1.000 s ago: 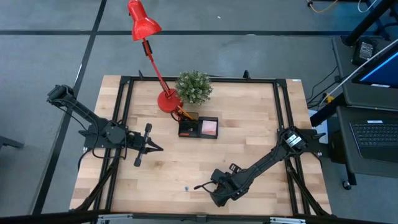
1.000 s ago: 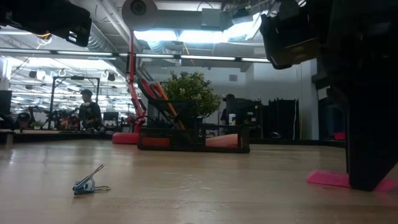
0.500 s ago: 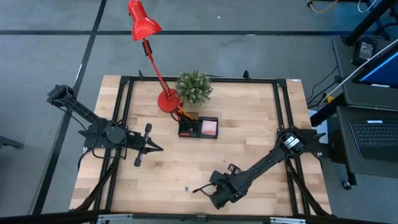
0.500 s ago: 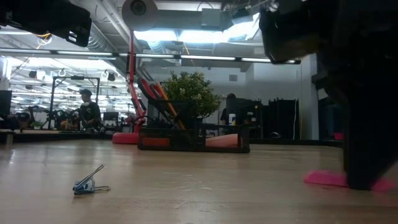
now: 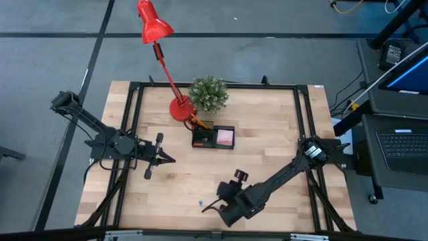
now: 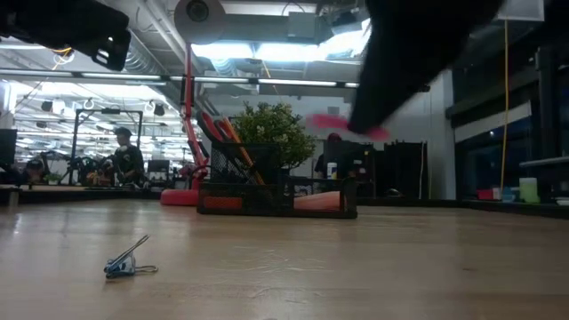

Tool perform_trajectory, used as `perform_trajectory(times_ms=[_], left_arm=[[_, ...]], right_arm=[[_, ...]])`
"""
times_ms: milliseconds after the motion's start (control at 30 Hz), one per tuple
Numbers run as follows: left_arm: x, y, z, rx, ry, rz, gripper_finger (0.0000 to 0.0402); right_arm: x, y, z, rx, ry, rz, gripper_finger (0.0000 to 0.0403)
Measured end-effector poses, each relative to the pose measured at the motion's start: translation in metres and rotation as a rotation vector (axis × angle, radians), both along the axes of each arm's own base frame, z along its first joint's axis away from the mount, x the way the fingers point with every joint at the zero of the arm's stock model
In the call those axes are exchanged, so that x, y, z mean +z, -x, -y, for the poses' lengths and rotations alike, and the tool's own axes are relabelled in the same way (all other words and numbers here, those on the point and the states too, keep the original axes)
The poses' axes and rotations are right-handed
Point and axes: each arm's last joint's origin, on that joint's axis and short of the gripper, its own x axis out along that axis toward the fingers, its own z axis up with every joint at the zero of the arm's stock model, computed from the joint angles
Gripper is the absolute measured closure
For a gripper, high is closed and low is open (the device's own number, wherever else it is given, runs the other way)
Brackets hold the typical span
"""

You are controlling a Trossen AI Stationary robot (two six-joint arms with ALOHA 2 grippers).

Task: Pick and place office supplies into organizer
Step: Put the pink eraser into the black desk organizer

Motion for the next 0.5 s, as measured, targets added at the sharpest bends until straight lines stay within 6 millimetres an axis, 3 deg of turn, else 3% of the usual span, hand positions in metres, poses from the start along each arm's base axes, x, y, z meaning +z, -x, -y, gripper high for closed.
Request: perform_trajectory(times_ms=[233,500], left_arm=[[0.005,-0.001,0.0,0.015,0.174,0.021,0.0381],[0.003,-0.002,0.001,0.074,0.399,-0.02,0.0304]], right_arm=[[0.014,-0.015,0.013,0.068,0.068,0.019,0.0322],[0.018,-0.032,0.041,0.145,0.14,-0.027,0.0321]])
